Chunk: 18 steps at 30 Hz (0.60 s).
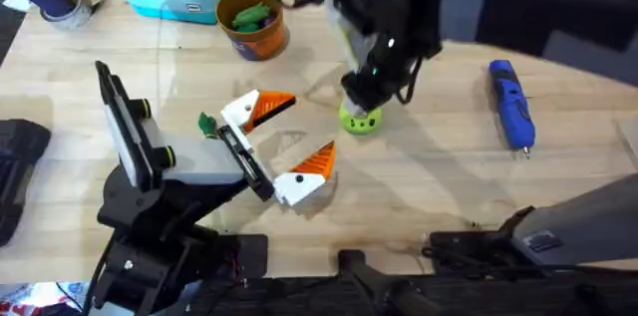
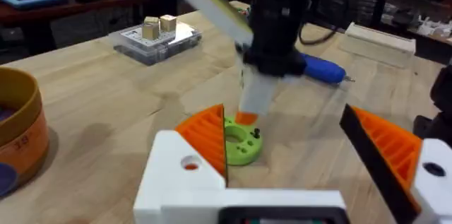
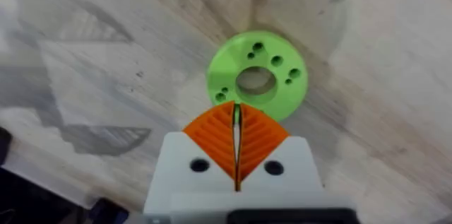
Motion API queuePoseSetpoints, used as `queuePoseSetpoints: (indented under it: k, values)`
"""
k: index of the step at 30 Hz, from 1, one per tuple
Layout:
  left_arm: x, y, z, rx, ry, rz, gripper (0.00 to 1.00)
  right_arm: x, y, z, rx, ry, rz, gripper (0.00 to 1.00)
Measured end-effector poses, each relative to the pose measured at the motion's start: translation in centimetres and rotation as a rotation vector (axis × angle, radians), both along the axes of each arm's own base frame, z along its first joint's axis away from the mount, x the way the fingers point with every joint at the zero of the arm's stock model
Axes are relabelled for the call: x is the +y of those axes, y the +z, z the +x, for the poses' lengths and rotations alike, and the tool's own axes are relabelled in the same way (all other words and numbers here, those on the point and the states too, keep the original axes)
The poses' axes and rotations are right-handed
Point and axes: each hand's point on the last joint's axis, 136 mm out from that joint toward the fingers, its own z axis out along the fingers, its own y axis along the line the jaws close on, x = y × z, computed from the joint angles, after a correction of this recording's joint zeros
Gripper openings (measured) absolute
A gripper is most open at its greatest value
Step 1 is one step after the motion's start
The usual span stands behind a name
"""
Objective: Pick up the gripper from the table and insert it into the empty holder that is missing its gripper. Then pick up a screw, insert it into the mounting hole, and use the screwdriver to tighten it. Finally, clean up the table by picking up the vegetable and placing it into the bucket.
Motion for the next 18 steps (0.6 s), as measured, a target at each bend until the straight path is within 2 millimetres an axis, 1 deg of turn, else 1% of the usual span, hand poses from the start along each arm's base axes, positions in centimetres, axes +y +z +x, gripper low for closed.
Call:
queuePoseSetpoints:
  k: [2, 4, 5, 10, 11, 12, 14, 15, 16, 18]
  values:
    - [0.0, 0.0, 0.0, 0.0, 0.0, 0.0, 0.99, -0.1, 1.9, 0.7, -0.032, -0.008, 0.014, 0.008]
    - [0.0, 0.0, 0.0, 0.0, 0.0, 0.0, 0.99, -0.4, 4.1, 1.2, -0.092, -0.022, 0.027, 0.016]
    - [0.0, 0.0, 0.0, 0.0, 0.0, 0.0, 0.99, -0.8, 5.2, 1.3, -0.12, -0.034, 0.026, 0.096]
    - [0.0, 0.0, 0.0, 0.0, 0.0, 0.0, 0.99, -3.6, 10.8, -0.3, -0.249, -0.087, 0.035, 0.85]
    - [0.0, 0.0, 0.0, 0.0, 0.0, 0.0, 0.99, -4.0, 11.8, -0.6, -0.278, -0.095, 0.049, 0.957]
    - [0.0, 0.0, 0.0, 0.0, 0.0, 0.0, 0.99, -4.3, 12.7, -0.8, -0.305, -0.106, 0.063, 0.982]
    - [0.0, 0.0, 0.0, 0.0, 0.0, 0.0, 0.99, -5.1, 14.3, -1.3, -0.364, -0.136, 0.087, 0.994]
    - [0.0, 0.0, 0.0, 0.0, 0.0, 0.0, 0.99, -5.6, 14.8, -1.6, -0.389, -0.151, 0.096, 0.995]
    - [0.0, 0.0, 0.0, 0.0, 0.0, 0.0, 0.99, -6.1, 15.1, -2.0, -0.411, -0.167, 0.103, 0.995]
    - [0.0, 0.0, 0.0, 0.0, 0.0, 0.0, 0.99, -7.3, 14.9, -3.2, -0.436, -0.196, 0.111, 0.995]
